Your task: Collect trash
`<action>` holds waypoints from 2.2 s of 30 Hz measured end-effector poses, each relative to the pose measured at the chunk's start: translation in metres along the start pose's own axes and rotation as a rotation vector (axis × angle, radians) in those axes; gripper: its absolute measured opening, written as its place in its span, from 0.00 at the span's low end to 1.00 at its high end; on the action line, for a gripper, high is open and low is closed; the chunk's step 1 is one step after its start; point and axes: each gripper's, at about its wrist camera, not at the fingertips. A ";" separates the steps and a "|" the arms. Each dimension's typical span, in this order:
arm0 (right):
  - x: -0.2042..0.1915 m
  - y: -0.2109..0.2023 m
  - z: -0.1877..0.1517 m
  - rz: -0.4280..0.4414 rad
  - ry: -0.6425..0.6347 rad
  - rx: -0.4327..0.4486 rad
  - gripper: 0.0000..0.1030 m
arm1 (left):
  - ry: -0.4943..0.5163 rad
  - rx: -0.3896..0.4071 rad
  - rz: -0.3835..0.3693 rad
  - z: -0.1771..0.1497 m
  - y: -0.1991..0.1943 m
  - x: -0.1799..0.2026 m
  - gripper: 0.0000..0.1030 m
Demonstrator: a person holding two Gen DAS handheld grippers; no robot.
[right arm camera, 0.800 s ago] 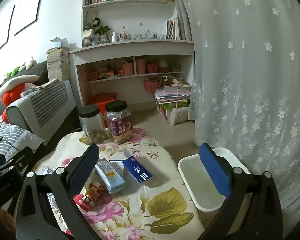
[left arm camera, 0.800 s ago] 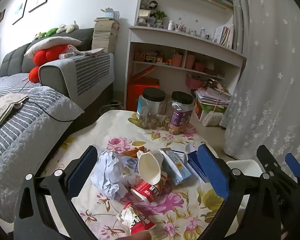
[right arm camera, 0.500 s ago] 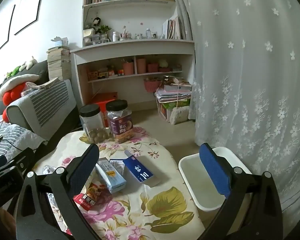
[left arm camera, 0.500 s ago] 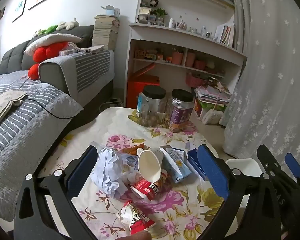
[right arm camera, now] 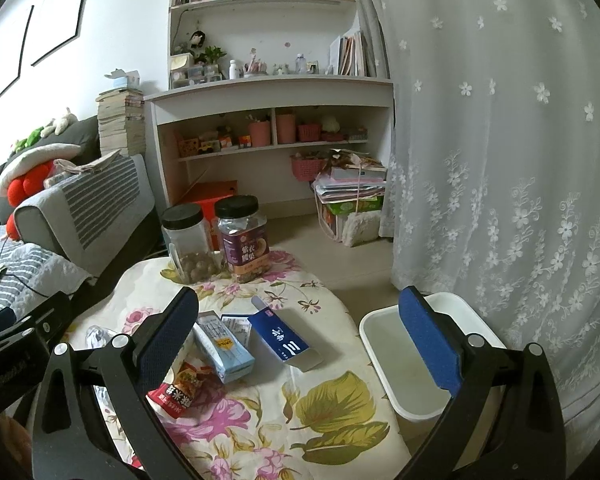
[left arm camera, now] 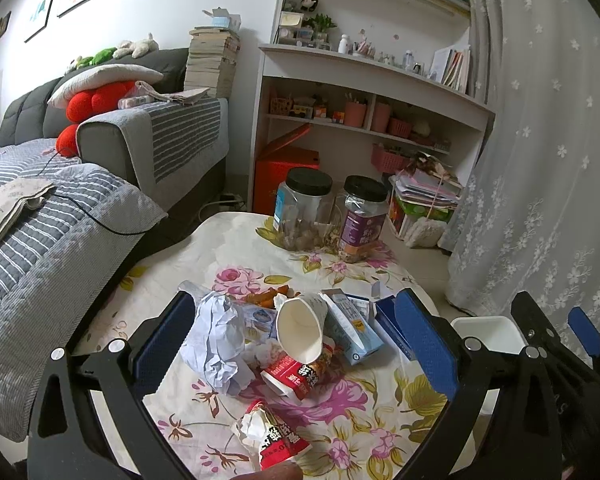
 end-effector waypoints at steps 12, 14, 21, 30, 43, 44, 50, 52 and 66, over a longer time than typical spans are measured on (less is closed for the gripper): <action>-0.002 0.000 -0.003 0.001 -0.004 0.011 0.93 | 0.000 -0.003 -0.002 0.001 0.000 -0.001 0.94; -0.002 0.000 -0.003 -0.001 -0.008 0.012 0.93 | -0.001 -0.003 -0.002 0.000 0.000 -0.002 0.94; -0.004 0.001 -0.004 -0.006 -0.017 0.013 0.93 | -0.004 -0.007 0.000 -0.001 0.001 -0.005 0.94; -0.007 0.003 -0.006 -0.017 -0.054 0.013 0.93 | -0.011 -0.020 0.011 -0.003 0.006 -0.014 0.94; -0.022 0.080 -0.017 0.042 -0.098 -0.306 0.93 | -0.137 -0.294 0.118 0.009 0.068 -0.054 0.94; -0.023 0.090 -0.019 0.048 -0.098 -0.341 0.93 | -0.154 -0.336 0.125 0.011 0.078 -0.060 0.94; -0.017 0.127 -0.028 0.138 -0.023 -0.573 0.93 | -0.259 -0.585 0.166 0.010 0.133 -0.099 0.94; -0.013 0.138 -0.026 0.147 -0.005 -0.588 0.93 | -0.301 -0.627 0.182 0.008 0.144 -0.112 0.94; -0.029 0.185 -0.036 0.274 0.122 -0.696 0.93 | -0.438 -0.762 0.177 -0.015 0.195 -0.142 0.94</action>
Point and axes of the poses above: each gripper's, at about its wrist camera, not at the fingertips, and y roughly the way its jaws point, x to its right, z to its top, and after that the axes turned 10 degrees about -y, right-handed
